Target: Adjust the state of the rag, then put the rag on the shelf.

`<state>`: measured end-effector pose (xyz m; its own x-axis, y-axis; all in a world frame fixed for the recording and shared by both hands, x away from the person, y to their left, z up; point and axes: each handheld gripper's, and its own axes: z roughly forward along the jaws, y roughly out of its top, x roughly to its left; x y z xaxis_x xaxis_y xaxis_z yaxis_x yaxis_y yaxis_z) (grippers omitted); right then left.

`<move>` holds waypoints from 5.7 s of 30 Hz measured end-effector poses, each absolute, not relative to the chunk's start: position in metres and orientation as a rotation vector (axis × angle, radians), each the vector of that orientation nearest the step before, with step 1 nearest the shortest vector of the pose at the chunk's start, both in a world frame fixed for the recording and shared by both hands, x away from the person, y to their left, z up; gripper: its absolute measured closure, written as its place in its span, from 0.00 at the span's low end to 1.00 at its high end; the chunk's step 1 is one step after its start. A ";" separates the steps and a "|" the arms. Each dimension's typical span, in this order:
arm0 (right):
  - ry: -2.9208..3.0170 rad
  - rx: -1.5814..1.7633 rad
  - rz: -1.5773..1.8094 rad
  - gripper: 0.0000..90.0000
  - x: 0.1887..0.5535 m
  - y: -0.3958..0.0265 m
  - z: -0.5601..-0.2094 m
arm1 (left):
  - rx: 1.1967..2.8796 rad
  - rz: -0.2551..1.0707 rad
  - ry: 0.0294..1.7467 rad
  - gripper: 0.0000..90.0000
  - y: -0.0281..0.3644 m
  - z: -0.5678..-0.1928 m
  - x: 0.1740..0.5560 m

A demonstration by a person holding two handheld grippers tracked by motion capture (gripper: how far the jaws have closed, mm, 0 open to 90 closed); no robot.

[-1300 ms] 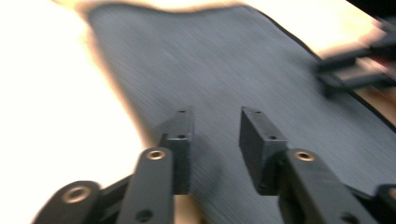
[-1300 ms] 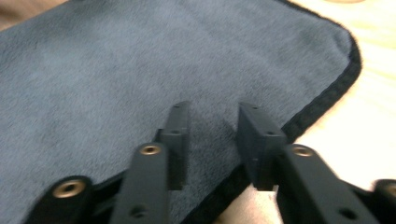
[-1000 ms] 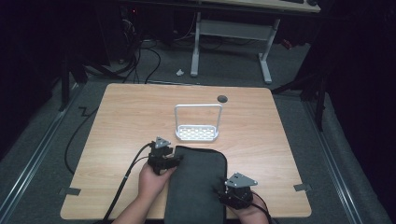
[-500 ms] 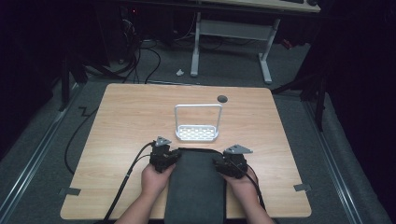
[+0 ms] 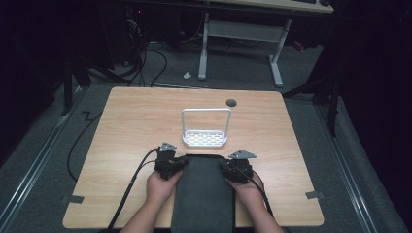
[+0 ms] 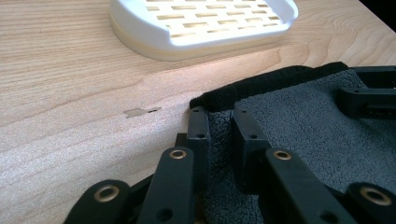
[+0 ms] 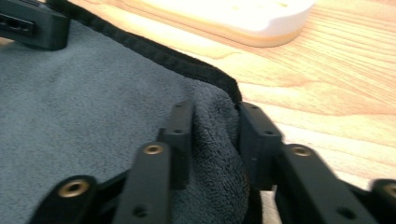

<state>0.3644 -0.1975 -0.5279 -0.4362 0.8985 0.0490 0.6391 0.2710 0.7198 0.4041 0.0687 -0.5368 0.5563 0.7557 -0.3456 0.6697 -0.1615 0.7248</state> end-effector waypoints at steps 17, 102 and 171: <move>2.138 1.304 1.007 0.87 0.354 -0.197 -0.519 | 1.838 0.077 1.090 0.89 0.076 -0.533 0.404; 1.626 0.877 1.416 0.87 0.339 -0.183 -0.318 | 1.419 0.625 0.689 0.94 0.098 -0.318 0.369; 1.935 1.156 1.242 0.90 0.510 -0.206 -0.382 | 1.758 0.541 0.939 0.95 0.072 -0.404 0.529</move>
